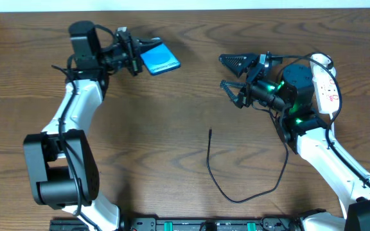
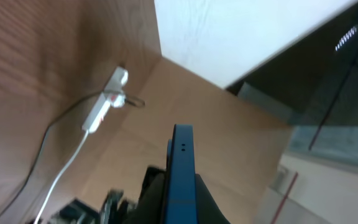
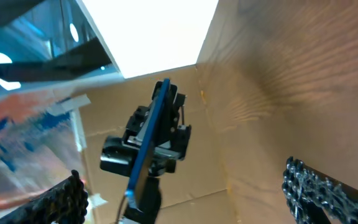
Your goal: Plug charger to phone and switch on socket
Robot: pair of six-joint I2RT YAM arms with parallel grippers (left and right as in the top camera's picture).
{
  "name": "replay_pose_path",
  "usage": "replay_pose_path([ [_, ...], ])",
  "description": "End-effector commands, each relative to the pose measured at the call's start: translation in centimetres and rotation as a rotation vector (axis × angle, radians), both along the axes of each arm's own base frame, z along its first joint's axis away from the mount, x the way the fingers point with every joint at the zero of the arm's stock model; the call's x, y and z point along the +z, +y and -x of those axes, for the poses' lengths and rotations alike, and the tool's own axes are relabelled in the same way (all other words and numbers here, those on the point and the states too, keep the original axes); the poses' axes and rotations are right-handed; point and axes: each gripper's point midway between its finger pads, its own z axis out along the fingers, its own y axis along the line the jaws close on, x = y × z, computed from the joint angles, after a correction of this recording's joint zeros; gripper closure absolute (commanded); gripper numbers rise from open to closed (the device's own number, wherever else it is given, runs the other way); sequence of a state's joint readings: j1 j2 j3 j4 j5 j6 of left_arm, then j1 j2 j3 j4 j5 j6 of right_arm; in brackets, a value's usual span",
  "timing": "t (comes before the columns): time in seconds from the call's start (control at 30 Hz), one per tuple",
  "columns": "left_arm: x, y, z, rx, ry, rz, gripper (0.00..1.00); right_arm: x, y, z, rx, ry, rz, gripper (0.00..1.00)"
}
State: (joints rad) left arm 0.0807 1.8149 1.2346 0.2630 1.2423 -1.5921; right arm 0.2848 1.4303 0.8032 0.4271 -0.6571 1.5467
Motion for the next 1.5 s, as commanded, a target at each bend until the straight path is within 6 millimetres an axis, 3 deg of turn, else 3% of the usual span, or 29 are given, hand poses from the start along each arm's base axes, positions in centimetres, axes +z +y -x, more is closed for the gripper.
replay_pose_path([
  [0.0,2.1,0.7,2.0,-0.114,-0.061,0.049,0.93,1.2,0.1,0.0,0.026,-0.117,0.056,0.01],
  [0.17,2.4,2.9,2.3,-0.123,-0.141,0.041,0.93,1.1,0.1,0.0,0.032,-0.140,0.076,0.01],
  [0.33,2.7,4.2,2.6,-0.127,-0.202,0.030,0.93,-0.4,-0.4,-0.2,0.010,-0.077,0.128,0.01],
  [0.5,2.7,4.2,2.7,-0.133,-0.203,0.033,0.93,-1.6,-1.1,-0.4,-0.005,-0.008,0.245,0.01],
  [0.83,2.7,4.2,2.6,-0.132,-0.203,0.033,0.92,-1.4,-3.5,-0.3,-0.084,0.067,0.577,0.01],
  [1.03,2.7,4.2,2.6,-0.132,-0.205,0.032,0.93,-2.1,-3.4,0.3,-0.134,0.077,0.715,0.01],
  [1.2,2.7,4.2,2.6,-0.132,-0.205,0.032,0.93,-4.6,-2.9,0.5,-0.133,0.099,0.828,0.01],
  [1.47,2.7,4.2,2.6,-0.134,-0.223,0.024,0.93,-11.0,-1.2,1.6,-0.020,0.235,0.923,0.01],
])
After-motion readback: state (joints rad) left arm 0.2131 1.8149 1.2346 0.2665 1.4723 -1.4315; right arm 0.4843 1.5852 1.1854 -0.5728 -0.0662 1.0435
